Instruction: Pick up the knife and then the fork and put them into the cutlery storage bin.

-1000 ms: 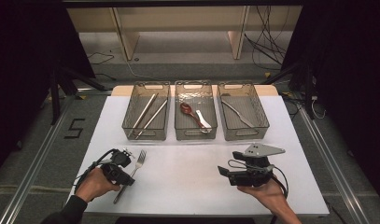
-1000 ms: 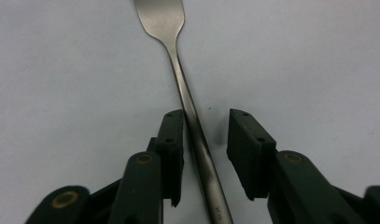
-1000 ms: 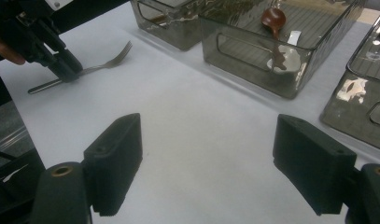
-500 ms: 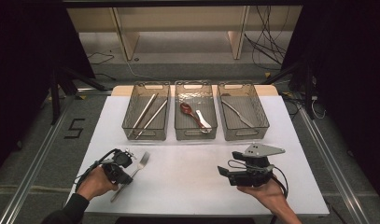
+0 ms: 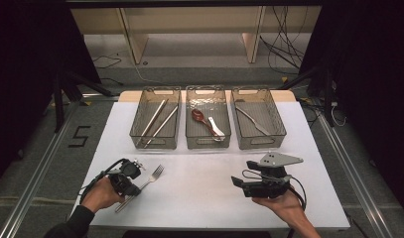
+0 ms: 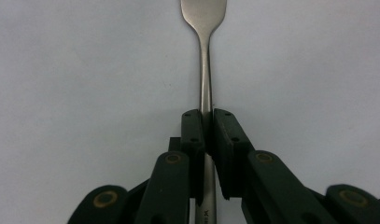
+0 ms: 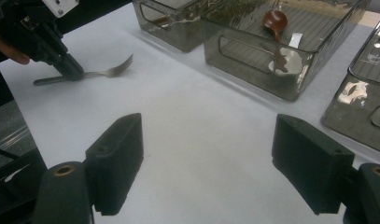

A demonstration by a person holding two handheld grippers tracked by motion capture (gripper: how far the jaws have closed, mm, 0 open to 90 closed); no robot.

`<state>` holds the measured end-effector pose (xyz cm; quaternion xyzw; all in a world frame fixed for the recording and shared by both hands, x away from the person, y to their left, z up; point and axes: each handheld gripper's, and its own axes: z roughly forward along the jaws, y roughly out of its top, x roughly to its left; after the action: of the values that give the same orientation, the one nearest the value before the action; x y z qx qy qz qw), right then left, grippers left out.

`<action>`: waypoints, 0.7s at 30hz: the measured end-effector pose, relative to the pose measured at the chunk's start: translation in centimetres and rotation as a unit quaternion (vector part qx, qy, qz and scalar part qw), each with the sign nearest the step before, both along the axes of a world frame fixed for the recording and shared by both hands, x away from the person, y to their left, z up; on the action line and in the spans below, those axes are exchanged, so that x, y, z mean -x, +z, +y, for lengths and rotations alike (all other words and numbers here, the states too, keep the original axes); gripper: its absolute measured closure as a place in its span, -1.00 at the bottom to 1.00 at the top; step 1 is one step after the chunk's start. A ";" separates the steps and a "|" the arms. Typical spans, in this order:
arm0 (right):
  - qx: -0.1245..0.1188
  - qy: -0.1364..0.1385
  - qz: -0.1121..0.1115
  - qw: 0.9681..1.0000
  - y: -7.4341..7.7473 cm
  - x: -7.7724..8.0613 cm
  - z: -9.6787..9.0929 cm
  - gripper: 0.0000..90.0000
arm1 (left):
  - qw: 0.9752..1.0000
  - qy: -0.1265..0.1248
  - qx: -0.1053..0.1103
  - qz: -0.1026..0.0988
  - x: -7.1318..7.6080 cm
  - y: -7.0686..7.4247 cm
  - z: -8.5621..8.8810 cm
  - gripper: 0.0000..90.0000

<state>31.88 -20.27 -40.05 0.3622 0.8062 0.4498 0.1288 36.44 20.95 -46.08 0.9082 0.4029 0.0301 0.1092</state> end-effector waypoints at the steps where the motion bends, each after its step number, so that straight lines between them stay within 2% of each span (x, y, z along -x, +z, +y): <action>1: 0.000 0.000 0.000 1.000 0.0 0.0 0.0 -0.43 | 1.000 -0.003 0.002 0.000 0.0 0.1 0.0 0.83; 4: 0.000 0.001 0.000 1.000 0.0 0.0 0.0 -0.42 | 1.000 -0.009 0.013 -0.007 0.1 0.4 -0.1 0.84; 7: 0.000 0.001 0.000 1.000 0.0 0.0 0.0 -0.42 | 1.000 -0.016 0.027 -0.004 0.2 0.5 -0.2 0.84; 9: 0.000 0.001 0.001 1.000 0.0 0.0 0.0 -0.42 | 1.000 -0.020 0.024 -0.003 0.3 0.7 -0.4 0.84; 16: -0.002 0.003 0.000 1.000 0.0 0.0 0.2 -0.42 | 0.998 -0.025 0.051 -0.010 0.5 1.4 -0.6 0.84; 21: -0.002 0.016 0.003 1.000 0.0 0.1 0.8 -0.42 | 0.997 -0.046 0.063 -0.007 0.9 2.2 -2.0 0.84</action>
<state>31.76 -19.47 -40.05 0.3508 0.8113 0.4525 0.1185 35.52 19.00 -43.89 0.9170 0.3609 0.0057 0.1697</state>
